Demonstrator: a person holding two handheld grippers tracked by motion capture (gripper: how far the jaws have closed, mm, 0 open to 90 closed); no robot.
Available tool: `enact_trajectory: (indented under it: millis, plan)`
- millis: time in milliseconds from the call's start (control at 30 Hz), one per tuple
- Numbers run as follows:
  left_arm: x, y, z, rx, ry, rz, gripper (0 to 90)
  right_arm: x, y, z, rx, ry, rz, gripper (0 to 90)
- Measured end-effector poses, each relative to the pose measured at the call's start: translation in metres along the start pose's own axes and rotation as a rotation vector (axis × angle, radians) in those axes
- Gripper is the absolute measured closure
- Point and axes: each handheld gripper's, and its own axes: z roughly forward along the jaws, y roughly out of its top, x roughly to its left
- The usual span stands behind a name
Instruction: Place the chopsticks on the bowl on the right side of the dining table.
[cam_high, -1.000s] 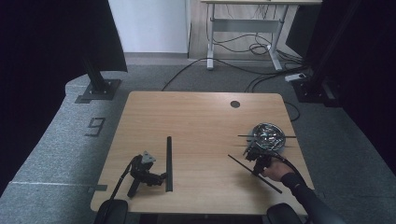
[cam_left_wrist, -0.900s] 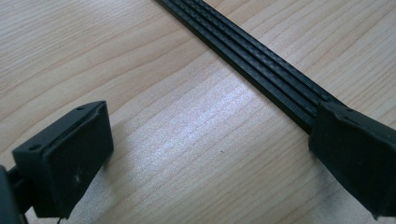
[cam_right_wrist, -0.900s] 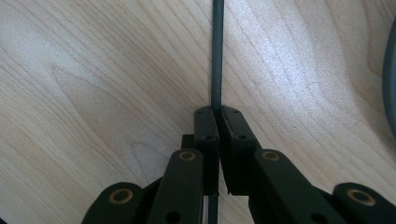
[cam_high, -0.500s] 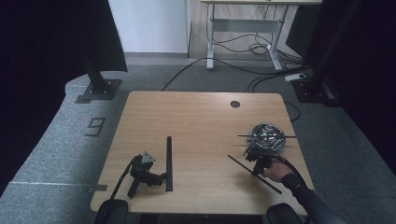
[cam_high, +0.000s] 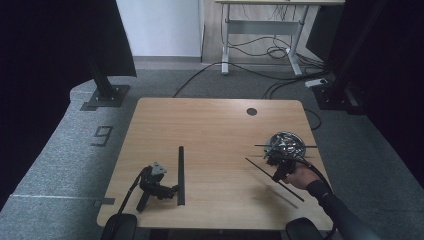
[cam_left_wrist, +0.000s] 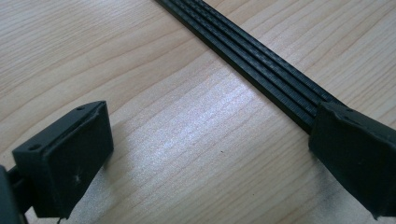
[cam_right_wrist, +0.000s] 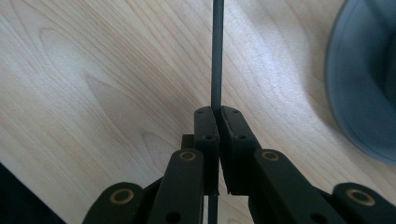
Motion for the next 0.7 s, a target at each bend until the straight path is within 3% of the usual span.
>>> enact_trajectory:
  millis: [700]
  plan:
    - [0.0,0.0,0.0,-0.004,0.001,-0.002,0.0,-0.017,0.01,-0.057,-0.057,-0.015,0.024,85.6]
